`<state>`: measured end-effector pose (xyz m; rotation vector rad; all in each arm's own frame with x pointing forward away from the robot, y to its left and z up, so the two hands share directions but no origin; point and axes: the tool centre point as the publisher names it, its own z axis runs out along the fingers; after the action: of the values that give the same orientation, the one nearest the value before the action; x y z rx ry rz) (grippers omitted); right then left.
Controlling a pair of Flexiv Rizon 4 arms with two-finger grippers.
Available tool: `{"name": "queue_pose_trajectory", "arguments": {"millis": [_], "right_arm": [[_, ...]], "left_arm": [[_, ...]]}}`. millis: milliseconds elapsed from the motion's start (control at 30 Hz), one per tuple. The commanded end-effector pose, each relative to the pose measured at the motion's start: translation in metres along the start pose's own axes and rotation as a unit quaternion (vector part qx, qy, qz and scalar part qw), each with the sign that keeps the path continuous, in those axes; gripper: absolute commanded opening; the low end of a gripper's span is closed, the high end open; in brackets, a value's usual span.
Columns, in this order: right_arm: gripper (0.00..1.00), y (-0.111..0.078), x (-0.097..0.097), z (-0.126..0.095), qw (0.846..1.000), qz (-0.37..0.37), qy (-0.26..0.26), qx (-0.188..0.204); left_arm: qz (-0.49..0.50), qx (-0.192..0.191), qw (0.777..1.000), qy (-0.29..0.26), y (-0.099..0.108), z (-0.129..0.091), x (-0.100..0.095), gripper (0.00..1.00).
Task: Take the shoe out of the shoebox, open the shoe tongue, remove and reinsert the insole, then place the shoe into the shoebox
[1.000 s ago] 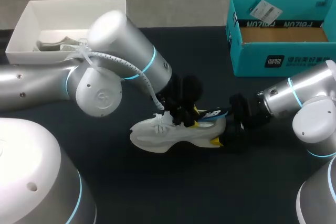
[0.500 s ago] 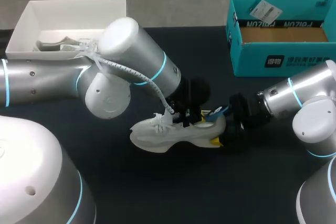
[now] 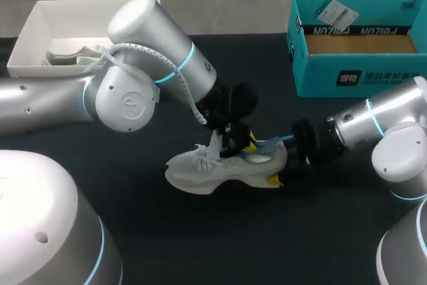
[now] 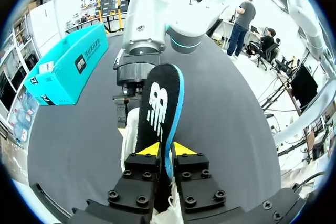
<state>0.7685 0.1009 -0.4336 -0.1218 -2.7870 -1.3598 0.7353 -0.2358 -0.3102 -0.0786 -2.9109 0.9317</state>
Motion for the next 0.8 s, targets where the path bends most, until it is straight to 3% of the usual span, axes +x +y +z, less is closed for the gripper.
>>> {"name": "queue_pose_trajectory", "arguments": {"millis": [33,600,667,733,800], "right_arm": [[0.0,-0.003,0.002,0.005,1.0,0.0,-0.001,0.001],[0.0,-0.003,0.002,0.005,1.0,0.0,-0.001,0.001],[0.0,-0.003,0.002,0.005,1.0,0.0,-0.001,0.001],[0.0,-0.003,0.002,0.005,1.0,0.0,-0.001,0.001],[0.0,-0.003,0.002,0.005,1.0,0.0,-0.001,0.001]], "left_arm": [[0.0,-0.009,1.0,-0.005,-0.001,0.007,-0.001,0.49],[0.013,-0.028,0.999,-0.036,0.011,0.022,-0.002,0.4],[0.012,-0.03,0.999,-0.037,0.011,0.025,-0.004,0.26],[0.008,-0.031,0.999,-0.037,0.012,0.026,-0.005,0.0],[0.006,-0.03,0.999,-0.036,0.012,0.027,-0.006,0.0]]}}
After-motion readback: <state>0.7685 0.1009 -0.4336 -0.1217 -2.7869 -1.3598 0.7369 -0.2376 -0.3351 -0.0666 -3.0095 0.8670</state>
